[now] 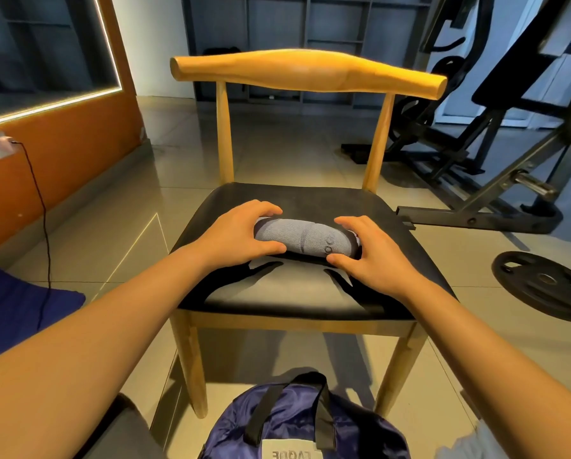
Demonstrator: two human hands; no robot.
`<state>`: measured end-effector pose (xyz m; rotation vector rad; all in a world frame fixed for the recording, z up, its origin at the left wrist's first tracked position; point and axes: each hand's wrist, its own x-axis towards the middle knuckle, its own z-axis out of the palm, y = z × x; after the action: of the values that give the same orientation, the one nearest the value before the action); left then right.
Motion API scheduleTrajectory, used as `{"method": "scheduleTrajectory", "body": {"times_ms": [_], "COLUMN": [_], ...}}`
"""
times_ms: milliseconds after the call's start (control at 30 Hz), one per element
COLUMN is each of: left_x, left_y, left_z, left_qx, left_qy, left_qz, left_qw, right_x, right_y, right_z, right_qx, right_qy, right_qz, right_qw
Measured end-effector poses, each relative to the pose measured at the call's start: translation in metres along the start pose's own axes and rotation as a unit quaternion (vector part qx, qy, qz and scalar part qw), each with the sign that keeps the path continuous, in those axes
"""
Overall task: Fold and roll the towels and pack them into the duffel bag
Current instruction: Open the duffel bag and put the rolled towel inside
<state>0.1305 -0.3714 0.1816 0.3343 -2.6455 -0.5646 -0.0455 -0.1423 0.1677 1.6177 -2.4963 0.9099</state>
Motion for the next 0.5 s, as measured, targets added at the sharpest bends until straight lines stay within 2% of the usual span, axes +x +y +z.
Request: {"method": "scheduleTrajectory", "body": {"times_ms": [133, 267, 333, 400, 500], "left_x": [-0.006, -0.023, -0.039, -0.062, -0.103], "left_y": [0.006, 0.026, 0.044, 0.061, 0.075], "left_z": [-0.007, -0.016, -0.018, -0.015, 0.001], "left_qx": [0.022, 0.05, 0.049, 0.057, 0.058], "left_qy": [0.028, 0.121, 0.136, 0.112, 0.046], "left_qz": [0.012, 0.028, 0.051, 0.062, 0.02], "left_qw": [0.999, 0.991, 0.988, 0.99, 0.997], "right_x": [-0.004, -0.019, -0.034, -0.053, -0.078], "right_y": [-0.011, -0.049, -0.072, -0.086, -0.096], "right_z": [-0.005, -0.02, -0.025, -0.021, -0.002], "right_qx": [-0.022, -0.074, -0.068, -0.063, -0.065], "right_qy": [-0.003, 0.114, 0.132, 0.095, -0.005], "right_qz": [0.012, -0.03, -0.053, -0.054, -0.03], "right_qw": [1.0, 0.99, 0.987, 0.992, 0.997]}}
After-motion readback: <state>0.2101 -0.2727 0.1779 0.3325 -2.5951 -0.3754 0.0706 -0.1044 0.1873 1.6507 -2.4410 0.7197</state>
